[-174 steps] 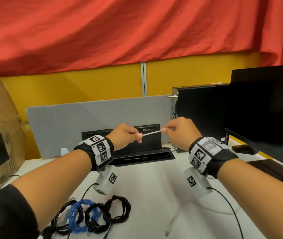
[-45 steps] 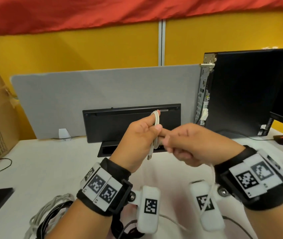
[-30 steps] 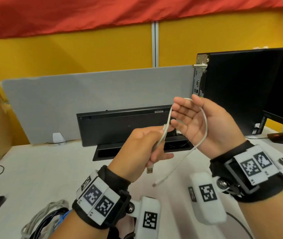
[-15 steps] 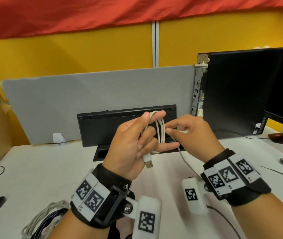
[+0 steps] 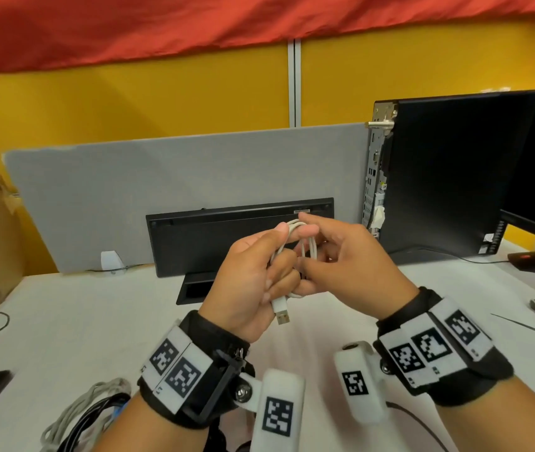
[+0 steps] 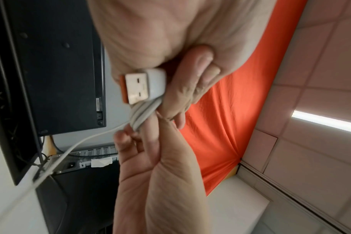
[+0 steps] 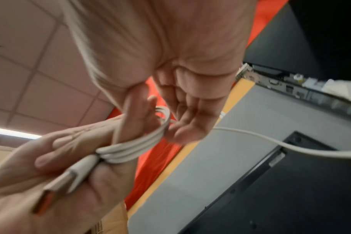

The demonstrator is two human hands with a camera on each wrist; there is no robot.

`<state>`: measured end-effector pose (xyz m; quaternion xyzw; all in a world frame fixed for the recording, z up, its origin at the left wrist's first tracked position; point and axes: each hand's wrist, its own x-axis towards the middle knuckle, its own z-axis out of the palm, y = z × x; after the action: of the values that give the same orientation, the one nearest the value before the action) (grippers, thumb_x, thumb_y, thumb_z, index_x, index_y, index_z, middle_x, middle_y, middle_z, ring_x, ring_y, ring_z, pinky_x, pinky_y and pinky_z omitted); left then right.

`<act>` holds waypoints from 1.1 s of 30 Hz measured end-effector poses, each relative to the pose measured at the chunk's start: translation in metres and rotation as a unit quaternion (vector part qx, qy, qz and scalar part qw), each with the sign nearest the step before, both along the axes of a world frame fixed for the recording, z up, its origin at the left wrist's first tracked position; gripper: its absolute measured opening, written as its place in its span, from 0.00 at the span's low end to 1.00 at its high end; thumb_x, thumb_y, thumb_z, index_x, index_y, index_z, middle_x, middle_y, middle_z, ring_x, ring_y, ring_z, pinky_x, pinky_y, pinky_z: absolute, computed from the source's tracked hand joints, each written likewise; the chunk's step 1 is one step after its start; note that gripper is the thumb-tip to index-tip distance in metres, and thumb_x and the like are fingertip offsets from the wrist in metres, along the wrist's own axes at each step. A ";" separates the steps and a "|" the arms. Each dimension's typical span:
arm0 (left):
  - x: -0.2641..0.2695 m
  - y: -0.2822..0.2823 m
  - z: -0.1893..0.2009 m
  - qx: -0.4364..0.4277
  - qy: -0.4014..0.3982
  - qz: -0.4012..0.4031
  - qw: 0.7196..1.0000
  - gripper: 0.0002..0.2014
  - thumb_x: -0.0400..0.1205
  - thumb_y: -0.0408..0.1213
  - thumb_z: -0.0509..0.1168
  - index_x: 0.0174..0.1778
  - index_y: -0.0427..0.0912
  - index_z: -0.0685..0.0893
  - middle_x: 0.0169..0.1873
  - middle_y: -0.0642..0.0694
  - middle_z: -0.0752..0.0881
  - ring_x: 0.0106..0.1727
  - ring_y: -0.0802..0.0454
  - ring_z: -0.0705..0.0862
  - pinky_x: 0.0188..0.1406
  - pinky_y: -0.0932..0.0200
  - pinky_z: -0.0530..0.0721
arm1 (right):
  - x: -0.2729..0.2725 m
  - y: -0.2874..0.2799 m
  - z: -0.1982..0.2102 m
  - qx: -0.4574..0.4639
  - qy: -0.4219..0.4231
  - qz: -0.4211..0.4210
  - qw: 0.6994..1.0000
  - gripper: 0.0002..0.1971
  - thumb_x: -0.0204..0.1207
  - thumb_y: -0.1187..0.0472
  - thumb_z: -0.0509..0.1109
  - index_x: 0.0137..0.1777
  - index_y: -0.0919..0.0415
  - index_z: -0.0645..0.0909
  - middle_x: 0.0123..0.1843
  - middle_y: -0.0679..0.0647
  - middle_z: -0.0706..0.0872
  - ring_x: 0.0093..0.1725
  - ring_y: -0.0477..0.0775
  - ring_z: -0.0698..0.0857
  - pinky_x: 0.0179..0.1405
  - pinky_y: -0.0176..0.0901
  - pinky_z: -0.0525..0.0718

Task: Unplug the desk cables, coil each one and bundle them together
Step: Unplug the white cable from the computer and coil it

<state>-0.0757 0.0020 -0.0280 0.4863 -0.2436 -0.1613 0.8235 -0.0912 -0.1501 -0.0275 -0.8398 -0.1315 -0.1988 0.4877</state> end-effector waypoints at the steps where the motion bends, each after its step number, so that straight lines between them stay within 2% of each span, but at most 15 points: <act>1: 0.000 0.001 -0.001 0.008 -0.010 -0.003 1.000 0.20 0.87 0.41 0.55 0.60 0.29 0.85 0.13 0.51 0.63 0.13 0.59 0.60 0.26 0.64 0.67 | 0.000 0.001 0.000 -0.022 -0.015 -0.002 1.000 0.27 0.73 0.65 0.73 0.73 0.51 0.78 0.43 0.49 0.89 0.38 0.45 0.85 0.47 0.49 0.88; 3: 0.001 0.002 -0.002 0.031 -0.030 -0.010 0.999 0.20 0.88 0.40 0.54 0.58 0.29 0.86 0.14 0.51 0.62 0.14 0.58 0.61 0.27 0.62 0.78 | -0.001 0.003 -0.001 -0.063 -0.044 -0.017 0.997 0.17 0.73 0.66 0.70 0.60 0.50 0.86 0.39 0.47 0.87 0.36 0.42 0.83 0.44 0.46 0.87; 5: 0.004 0.003 -0.003 0.082 -0.061 0.002 0.995 0.19 0.89 0.39 0.53 0.53 0.29 0.87 0.14 0.50 0.65 0.16 0.56 0.65 0.36 0.57 0.84 | 0.000 0.003 -0.001 -0.105 -0.055 -0.056 0.991 0.07 0.73 0.67 0.68 0.43 0.58 0.86 0.37 0.52 0.84 0.36 0.50 0.82 0.42 0.53 0.85; 7: 0.008 0.003 -0.005 0.153 -0.096 0.050 0.982 0.19 0.89 0.37 0.53 0.46 0.31 0.87 0.16 0.47 0.70 0.21 0.52 0.73 0.41 0.54 0.86 | 0.002 0.002 -0.003 -0.136 -0.054 -0.096 0.984 0.08 0.73 0.68 0.66 0.34 0.63 0.83 0.37 0.57 0.80 0.36 0.56 0.80 0.40 0.57 0.82; 9: 0.012 0.003 -0.008 0.197 -0.115 0.104 0.968 0.19 0.90 0.35 0.53 0.40 0.34 0.85 0.20 0.46 0.73 0.24 0.52 0.76 0.37 0.58 0.84 | 0.003 0.002 -0.004 -0.157 -0.058 -0.110 0.980 0.10 0.73 0.71 0.65 0.32 0.64 0.81 0.37 0.57 0.78 0.36 0.57 0.78 0.38 0.55 0.80; 13: 0.010 0.001 -0.010 0.190 -0.110 0.121 0.968 0.20 0.90 0.36 0.51 0.36 0.38 0.81 0.27 0.38 0.73 0.24 0.54 0.70 0.34 0.60 0.81 | 0.003 0.001 -0.003 -0.165 -0.086 -0.106 0.977 0.08 0.73 0.66 0.74 0.32 0.62 0.84 0.35 0.54 0.80 0.34 0.51 0.77 0.35 0.47 0.77; 15: 0.009 0.000 -0.008 0.177 -0.084 0.122 0.973 0.19 0.91 0.37 0.51 0.35 0.38 0.79 0.21 0.45 0.73 0.20 0.56 0.70 0.32 0.57 0.79 | 0.000 0.002 0.000 -0.154 -0.097 -0.102 0.978 0.08 0.65 0.57 0.82 0.34 0.55 0.85 0.35 0.50 0.81 0.33 0.44 0.77 0.34 0.38 0.75; 17: 0.009 0.000 -0.005 0.172 -0.058 0.141 0.973 0.19 0.91 0.37 0.51 0.35 0.38 0.77 0.17 0.51 0.70 0.17 0.58 0.68 0.29 0.55 0.74 | -0.002 0.001 0.002 -0.119 -0.098 -0.097 0.983 0.15 0.56 0.49 0.85 0.38 0.48 0.82 0.35 0.46 0.80 0.29 0.40 0.75 0.30 0.27 0.71; 20: 0.008 0.001 -0.003 0.192 -0.053 0.181 0.963 0.18 0.90 0.37 0.52 0.35 0.38 0.76 0.19 0.50 0.67 0.17 0.58 0.65 0.25 0.57 0.72 | -0.002 0.003 0.003 0.008 -0.103 -0.053 0.993 0.22 0.55 0.45 0.84 0.42 0.56 0.80 0.31 0.52 0.78 0.25 0.42 0.71 0.25 0.33 0.73; 23: 0.009 0.002 -0.002 0.218 -0.063 0.205 0.952 0.18 0.90 0.38 0.52 0.34 0.39 0.76 0.22 0.47 0.67 0.20 0.55 0.65 0.23 0.58 0.72 | -0.002 0.005 0.000 0.143 -0.027 -0.016 0.989 0.18 0.60 0.48 0.83 0.36 0.60 0.81 0.23 0.51 0.78 0.20 0.47 0.71 0.18 0.35 0.71; 26: 0.013 0.000 -0.003 0.257 -0.090 0.238 0.932 0.19 0.89 0.39 0.53 0.33 0.40 0.76 0.23 0.47 0.69 0.22 0.52 0.68 0.23 0.59 0.74 | -0.002 0.005 0.001 0.236 0.104 0.052 0.965 0.11 0.69 0.56 0.77 0.42 0.65 0.88 0.32 0.56 0.89 0.27 0.50 0.83 0.28 0.39 0.83; 28: 0.016 0.002 -0.004 0.274 -0.103 0.266 0.918 0.19 0.89 0.39 0.54 0.32 0.41 0.77 0.23 0.48 0.72 0.22 0.52 0.71 0.21 0.61 0.75 | -0.003 0.004 0.004 0.312 0.188 0.123 0.923 0.11 0.74 0.61 0.70 0.50 0.69 0.87 0.44 0.62 0.92 0.40 0.54 0.90 0.41 0.44 0.89; 30: 0.019 0.004 -0.004 0.282 -0.108 0.278 0.912 0.19 0.89 0.39 0.54 0.31 0.42 0.77 0.24 0.48 0.74 0.23 0.53 0.73 0.19 0.63 0.75 | -0.005 0.003 0.011 0.386 0.246 0.182 0.871 0.16 0.76 0.62 0.63 0.56 0.73 0.84 0.44 0.63 0.92 0.44 0.58 0.91 0.47 0.48 0.90; 31: 0.020 0.005 -0.004 0.285 -0.109 0.279 0.910 0.19 0.89 0.40 0.54 0.31 0.42 0.77 0.24 0.48 0.73 0.23 0.53 0.73 0.20 0.62 0.75 | -0.006 0.003 0.013 0.398 0.255 0.189 0.861 0.17 0.78 0.62 0.60 0.57 0.74 0.84 0.38 0.60 0.90 0.38 0.57 0.90 0.44 0.48 0.90; 33: 0.021 0.006 -0.004 0.295 -0.114 0.282 0.906 0.19 0.89 0.41 0.53 0.32 0.43 0.77 0.24 0.48 0.73 0.23 0.52 0.73 0.24 0.60 0.75 | -0.006 0.003 0.014 0.384 0.253 0.164 0.873 0.17 0.83 0.61 0.58 0.57 0.72 0.84 0.27 0.52 0.79 0.23 0.48 0.77 0.26 0.39 0.82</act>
<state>-0.0548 0.0079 -0.0317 0.7703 -0.1298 0.0691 0.6205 -0.0973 -0.1474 -0.0131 -0.5744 -0.0534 0.0684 0.8140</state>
